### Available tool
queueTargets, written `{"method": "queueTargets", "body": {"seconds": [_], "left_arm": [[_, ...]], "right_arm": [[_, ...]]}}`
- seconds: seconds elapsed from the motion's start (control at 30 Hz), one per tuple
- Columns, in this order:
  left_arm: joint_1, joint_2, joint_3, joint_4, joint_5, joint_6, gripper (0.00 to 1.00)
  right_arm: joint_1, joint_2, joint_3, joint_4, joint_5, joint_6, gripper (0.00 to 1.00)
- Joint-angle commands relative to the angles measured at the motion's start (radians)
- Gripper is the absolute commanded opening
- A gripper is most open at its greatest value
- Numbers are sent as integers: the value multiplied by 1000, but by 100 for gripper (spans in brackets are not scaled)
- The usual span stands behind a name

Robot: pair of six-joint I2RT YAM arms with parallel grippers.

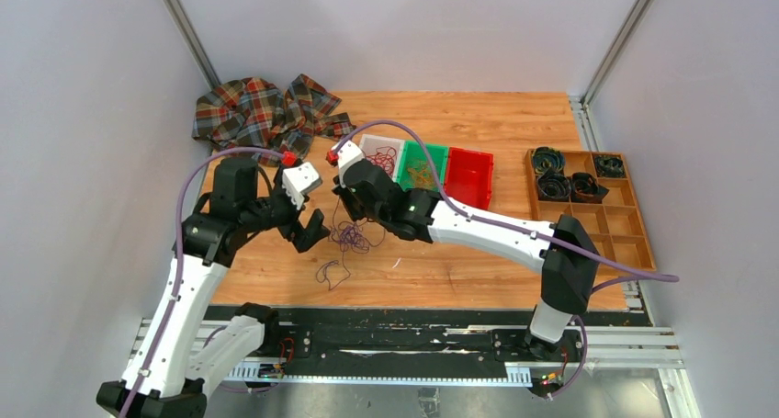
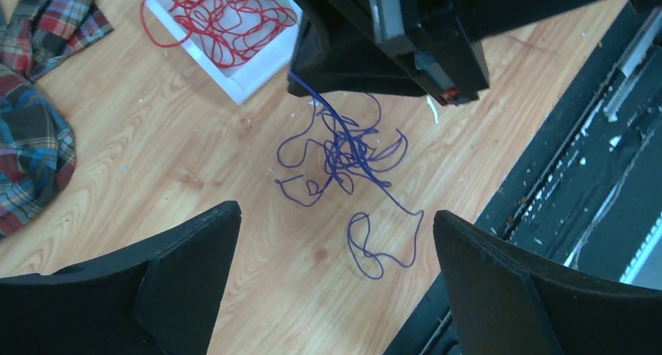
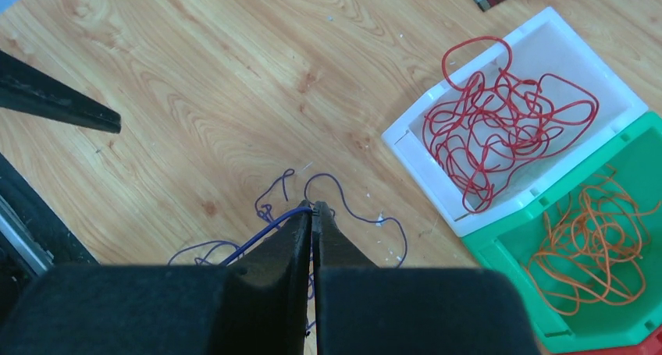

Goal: Untangle the cables

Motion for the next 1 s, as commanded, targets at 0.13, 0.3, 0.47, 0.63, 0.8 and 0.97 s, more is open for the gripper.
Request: {"method": "queueTargets", "body": {"seconds": [0.13,0.3,0.47,0.63,0.8,0.97], "left_arm": [[-9,-63,-117,268,11,-188,95],[-10,-60,-176,325,53,-260,92],[-10,-87,-218,409,-1,-306,82],[-10,-86,-219,414,-90,-269,63],[-9,-106,-227,381,-101,-177,45],[-10,-95,-224,348,-74,-101,40]], "right_arm": [[31,26,87,-119,20,99,1],[31,17,77,-115,-9,136,0],[30,-21,32,-66,-80,176,1],[23,-65,-17,-30,-111,200,1],[16,-99,-67,9,-119,210,1],[13,-107,-86,44,-161,207,1]]}}
